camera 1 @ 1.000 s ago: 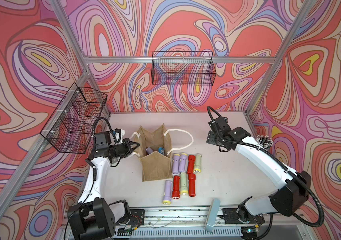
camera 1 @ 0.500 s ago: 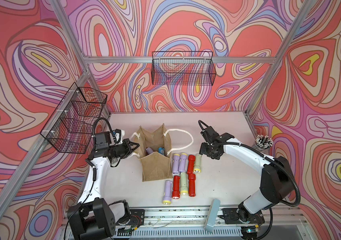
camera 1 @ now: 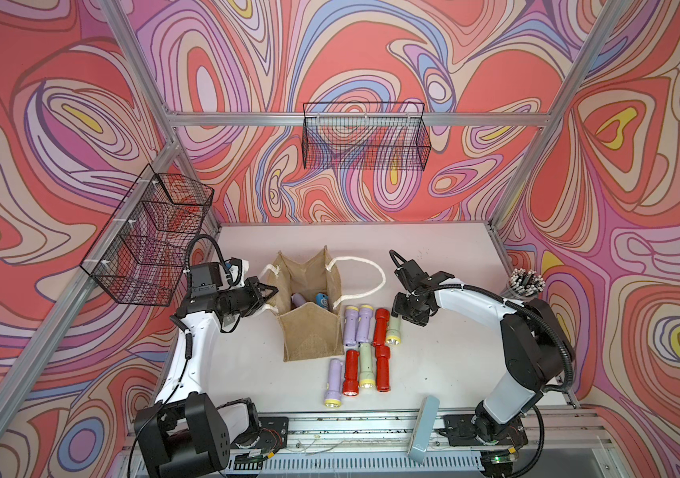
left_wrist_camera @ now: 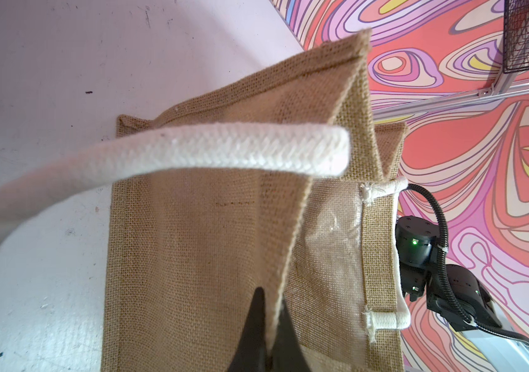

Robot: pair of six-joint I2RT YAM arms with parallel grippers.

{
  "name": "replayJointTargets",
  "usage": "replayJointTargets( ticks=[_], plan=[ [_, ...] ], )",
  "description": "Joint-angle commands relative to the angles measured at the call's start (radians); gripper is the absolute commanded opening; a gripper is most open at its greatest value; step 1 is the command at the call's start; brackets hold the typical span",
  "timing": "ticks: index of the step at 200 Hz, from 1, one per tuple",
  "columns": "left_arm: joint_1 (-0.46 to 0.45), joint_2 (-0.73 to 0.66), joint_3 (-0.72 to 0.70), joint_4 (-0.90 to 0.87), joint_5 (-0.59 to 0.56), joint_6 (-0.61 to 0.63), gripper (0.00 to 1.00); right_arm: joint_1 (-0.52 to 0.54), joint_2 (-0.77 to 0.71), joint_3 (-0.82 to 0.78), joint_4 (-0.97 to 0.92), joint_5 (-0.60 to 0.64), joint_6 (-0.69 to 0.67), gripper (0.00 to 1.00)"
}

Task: Put the flashlights into the tote bags
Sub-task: Pick up the flashlight from the center of the board.

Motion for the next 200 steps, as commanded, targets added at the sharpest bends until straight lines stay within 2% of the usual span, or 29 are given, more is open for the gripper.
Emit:
replayJointTargets(
  ticks=[1,114,200],
  plan=[
    [0.013,0.011,0.025,-0.027,-0.017,0.024,0.00,0.000,0.018,-0.016,0.049,-0.033,0.009,0.61],
    [0.011,0.025,0.025,-0.026,-0.019,0.020,0.00,0.001,0.101,-0.025,-0.007,0.051,-0.025,0.58],
    [0.012,0.036,0.028,-0.029,-0.016,0.021,0.00,0.000,0.146,-0.031,-0.052,0.094,-0.044,0.39]
  ],
)
